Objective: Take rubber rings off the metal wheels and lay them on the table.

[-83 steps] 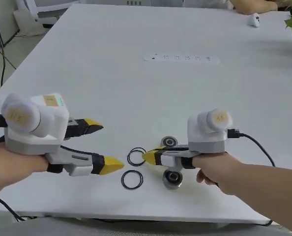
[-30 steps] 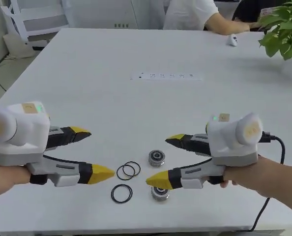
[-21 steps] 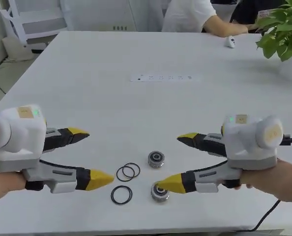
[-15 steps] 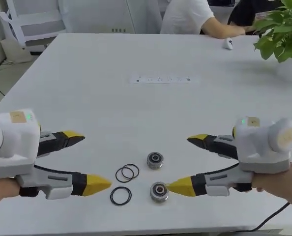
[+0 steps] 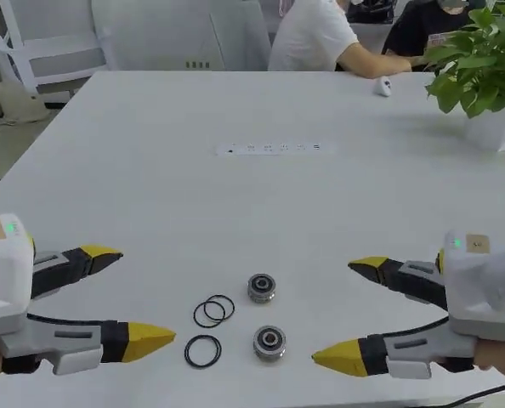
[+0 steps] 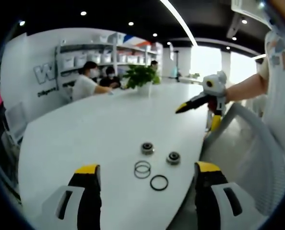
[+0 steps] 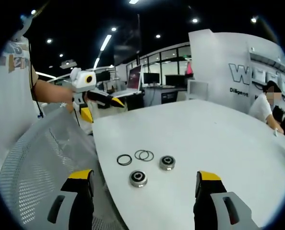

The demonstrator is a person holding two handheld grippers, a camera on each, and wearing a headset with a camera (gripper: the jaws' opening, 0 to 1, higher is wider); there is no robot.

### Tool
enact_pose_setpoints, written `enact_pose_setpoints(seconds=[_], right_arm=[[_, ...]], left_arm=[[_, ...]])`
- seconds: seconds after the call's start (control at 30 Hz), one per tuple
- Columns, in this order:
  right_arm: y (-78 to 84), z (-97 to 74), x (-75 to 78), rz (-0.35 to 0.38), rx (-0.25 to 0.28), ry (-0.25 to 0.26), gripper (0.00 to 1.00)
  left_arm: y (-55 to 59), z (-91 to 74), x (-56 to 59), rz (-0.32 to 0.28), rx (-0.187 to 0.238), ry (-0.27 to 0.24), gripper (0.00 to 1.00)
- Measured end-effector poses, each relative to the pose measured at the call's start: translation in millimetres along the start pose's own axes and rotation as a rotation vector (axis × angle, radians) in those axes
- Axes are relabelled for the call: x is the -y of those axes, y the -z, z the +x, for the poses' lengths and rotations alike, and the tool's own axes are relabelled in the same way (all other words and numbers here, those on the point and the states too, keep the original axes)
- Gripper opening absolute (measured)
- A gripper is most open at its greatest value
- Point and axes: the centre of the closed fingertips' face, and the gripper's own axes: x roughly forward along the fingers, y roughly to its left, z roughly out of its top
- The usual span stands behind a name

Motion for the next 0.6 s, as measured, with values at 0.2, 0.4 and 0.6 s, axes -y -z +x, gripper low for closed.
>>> enact_pose_setpoints(seconds=[0.2,0.4,0.6], right_arm=[[3.9,-5.1,0.0,0.0,-0.009,0.017,0.87],[5.3,-12.8,2.4,0.027,0.004,0.04,0.87],[7.0,-19.3,4.5,0.03,0.012,0.057,0.87]], left_arm=[[2.8,-2.8,0.3,-0.031,0.014,-0.013,0.81],[3.8,-11.7,0.1,-0.046,0.025,-0.034,0.82],[3.2,-16.1,0.1,-0.044,0.027,-0.047,0.82]])
